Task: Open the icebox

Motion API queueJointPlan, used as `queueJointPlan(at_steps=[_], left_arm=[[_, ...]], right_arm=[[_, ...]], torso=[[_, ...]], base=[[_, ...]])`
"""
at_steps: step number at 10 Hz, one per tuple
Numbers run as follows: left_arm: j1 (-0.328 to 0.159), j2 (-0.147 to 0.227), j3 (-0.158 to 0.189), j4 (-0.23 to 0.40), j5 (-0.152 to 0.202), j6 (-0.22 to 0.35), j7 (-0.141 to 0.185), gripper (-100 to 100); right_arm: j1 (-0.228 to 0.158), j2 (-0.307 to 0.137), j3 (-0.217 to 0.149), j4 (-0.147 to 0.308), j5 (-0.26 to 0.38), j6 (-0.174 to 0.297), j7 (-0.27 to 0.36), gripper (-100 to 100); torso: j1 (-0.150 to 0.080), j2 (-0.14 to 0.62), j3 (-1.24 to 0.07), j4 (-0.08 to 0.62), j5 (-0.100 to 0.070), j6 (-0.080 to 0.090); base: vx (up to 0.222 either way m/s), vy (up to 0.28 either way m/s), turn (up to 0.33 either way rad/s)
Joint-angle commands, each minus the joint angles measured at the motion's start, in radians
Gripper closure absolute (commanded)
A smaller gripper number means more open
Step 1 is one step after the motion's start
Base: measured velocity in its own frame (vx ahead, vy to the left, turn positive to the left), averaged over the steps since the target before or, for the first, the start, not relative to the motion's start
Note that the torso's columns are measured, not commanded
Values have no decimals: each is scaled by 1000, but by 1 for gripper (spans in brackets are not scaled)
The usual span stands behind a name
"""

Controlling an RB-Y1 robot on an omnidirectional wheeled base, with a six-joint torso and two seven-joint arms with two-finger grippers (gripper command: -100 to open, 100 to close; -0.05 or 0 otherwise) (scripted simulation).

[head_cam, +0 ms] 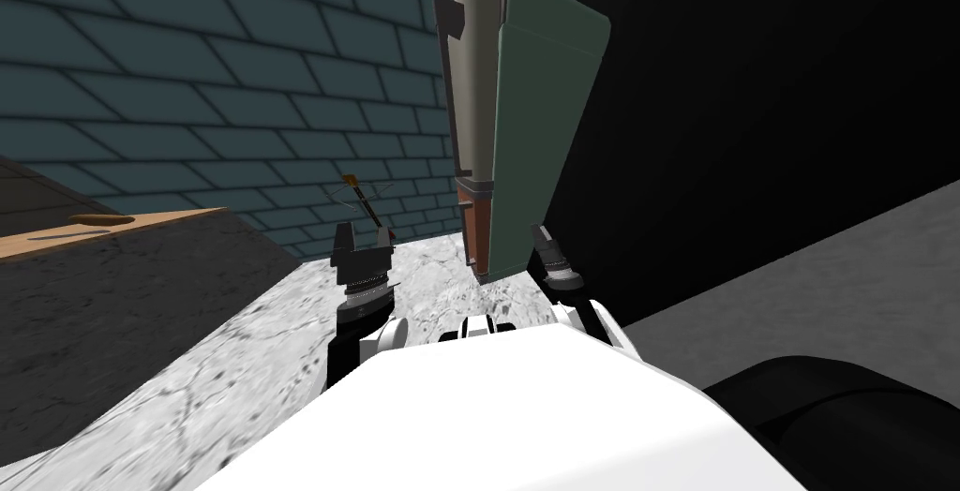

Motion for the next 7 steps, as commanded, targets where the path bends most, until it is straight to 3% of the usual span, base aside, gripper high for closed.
queueJointPlan(at_steps=[1, 7], left_arm=[[0, 0, 0, 0, 0, 0, 0, 0], [0, 0, 0, 0, 0, 0, 0, 0]], right_arm=[[-8, -9, -3, 1, 19, 26, 78, -100], [-21, -20, -7, 2, 47, 63, 235, -100]], torso=[[0, 1, 0, 0, 0, 0], [0, 1, 1, 0, 0, 0]], base=[[63, 43, 30], [45, 42, 21]])
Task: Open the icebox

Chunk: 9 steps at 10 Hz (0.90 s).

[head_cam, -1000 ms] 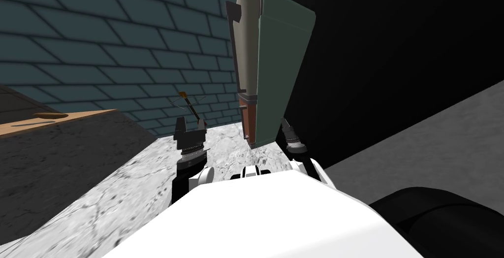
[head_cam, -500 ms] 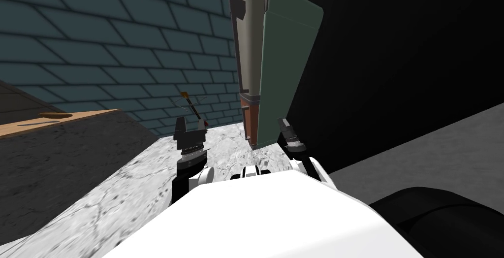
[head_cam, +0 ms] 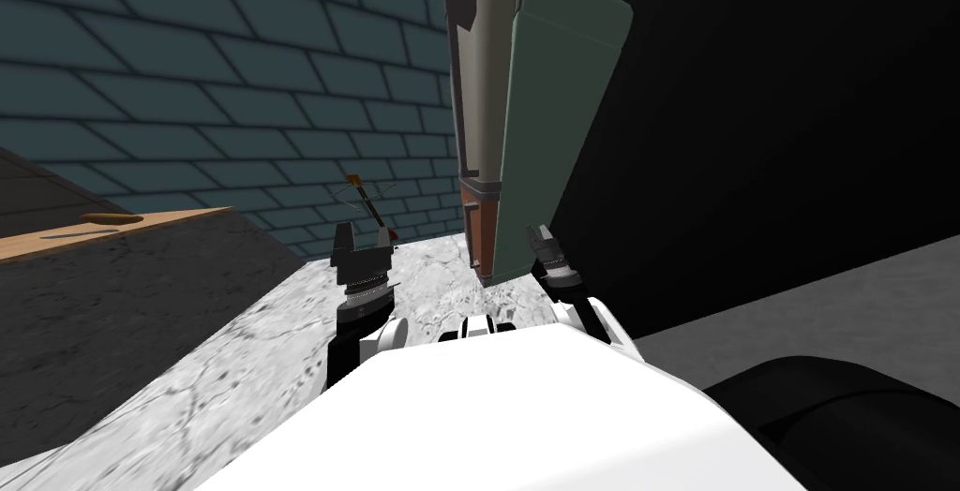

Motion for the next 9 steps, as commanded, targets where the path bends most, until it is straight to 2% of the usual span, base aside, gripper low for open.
queueJointPlan(at_steps=[1, 3, 6, 8, 9], left_arm=[[0, 0, 0, 0, 0, 0, 0, 0], [0, 0, 0, 0, 0, 0, 0, 0], [0, 0, 0, 0, 0, 0, 0, 0], [0, 0, 0, 0, 0, 0, 0, 0], [0, 0, 0, 0, 0, 0, 0, 0]], right_arm=[[-11, -9, -3, 1, 21, 30, 78, -100], [-11, -9, -3, 1, 21, 30, 113, -100], [-26, -20, -7, 6, 50, 70, 209, -100], [-26, -20, -7, 6, 50, 70, 248, -100], [-33, -26, -9, 9, 65, 91, 287, -100]], torso=[[0, -1, -1, 0, 0, 0], [0, -2, -1, -1, 0, 0], [0, -1, -1, 0, 0, 0], [0, -1, -1, 0, 0, 0], [-2, 1, 0, 0, 0, 0]], base=[[55, 45, 36], [49, 34, 6], [57, 45, 30], [43, 31, 9], [50, 44, 36]])
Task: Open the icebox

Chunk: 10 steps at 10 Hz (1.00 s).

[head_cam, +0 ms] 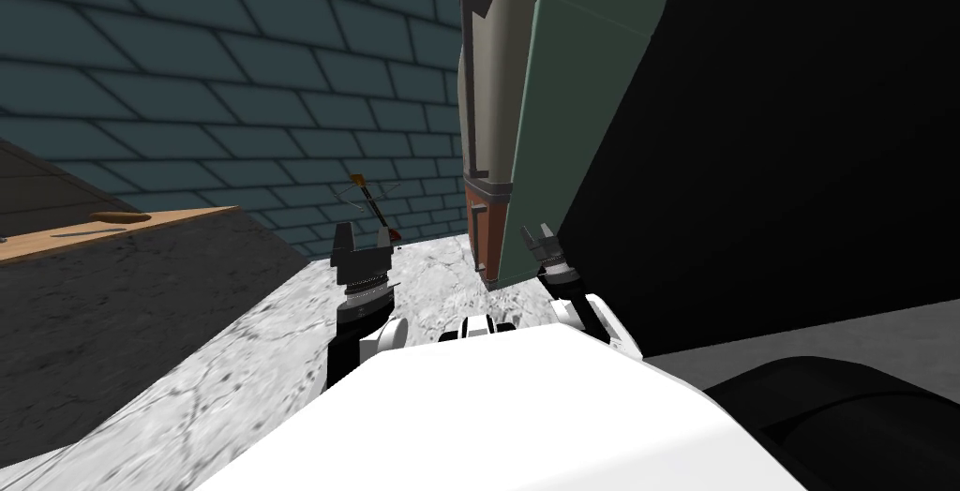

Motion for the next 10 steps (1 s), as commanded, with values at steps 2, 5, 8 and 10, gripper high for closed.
queueJointPlan(at_steps=[2, 5, 8, 10], left_arm=[[0, 0, 0, 0, 0, 0, 0, 0], [0, 0, 0, 0, 0, 0, 0, 0], [0, 0, 0, 0, 0, 0, 0, 0], [0, 0, 0, 0, 0, 0, 0, 0]], right_arm=[[-16, -11, -4, 7, 31, 42, 104, -100], [-24, -17, -7, 12, 46, 63, 185, -100], [-33, -23, -9, 17, 61, 85, 259, -100], [-41, -29, -11, 24, 76, 107, 313, -100]], torso=[[2, -2, -1, -1, 1, 0], [0, 1, 0, 0, 0, 0], [1, -1, -1, 0, 0, 0], [2, -3, -2, -1, 1, 0]], base=[[67, 53, 25], [40, 36, 19], [45, 31, 20], [66, 54, 30]])
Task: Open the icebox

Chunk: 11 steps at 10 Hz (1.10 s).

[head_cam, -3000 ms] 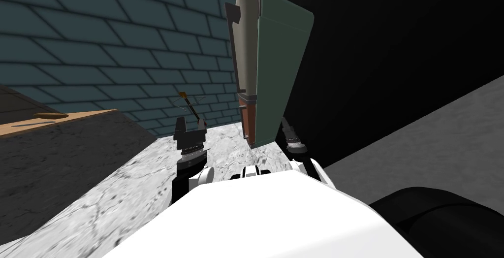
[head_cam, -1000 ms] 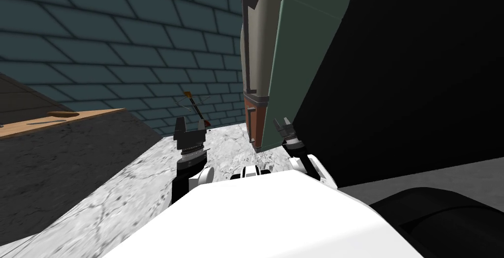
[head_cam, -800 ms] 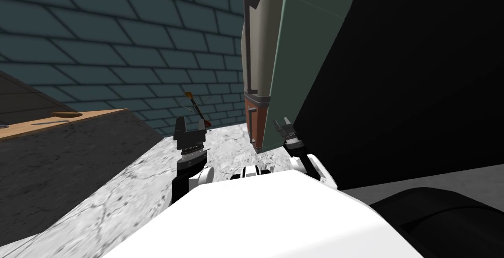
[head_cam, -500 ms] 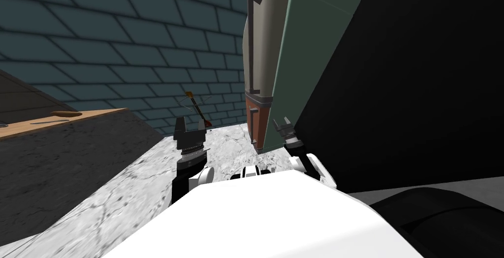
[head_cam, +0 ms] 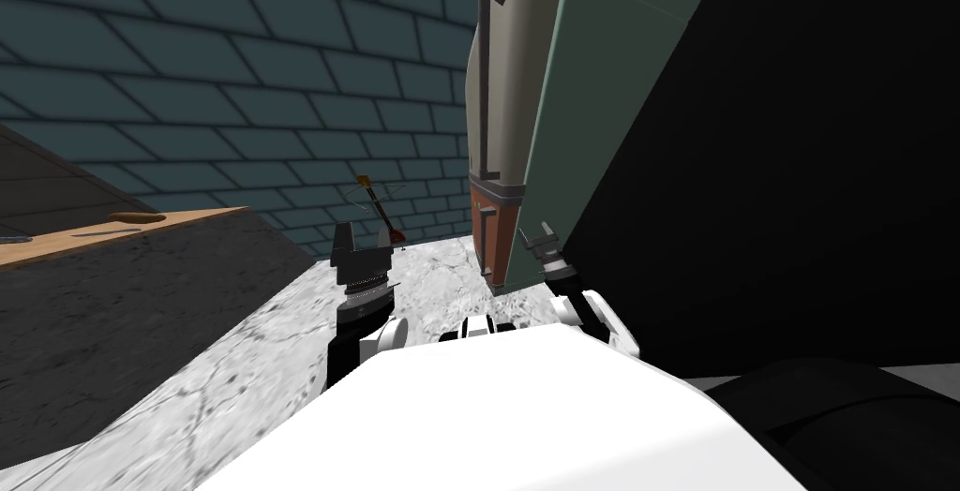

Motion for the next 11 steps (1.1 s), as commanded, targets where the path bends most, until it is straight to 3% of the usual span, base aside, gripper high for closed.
queueJointPlan(at_steps=[1, 11], left_arm=[[0, 0, 0, 0, 0, 0, 0, 0], [0, 0, 0, 0, 0, 0, 0, 0]], right_arm=[[-9, -7, -2, 7, 18, 25, 78, -100], [-44, -33, -11, 38, 77, 112, 336, -100]], torso=[[1, 0, 0, 0, 0, 0], [-2, 3, 2, 1, -1, 0]], base=[[66, 56, 17], [49, 34, 20]])
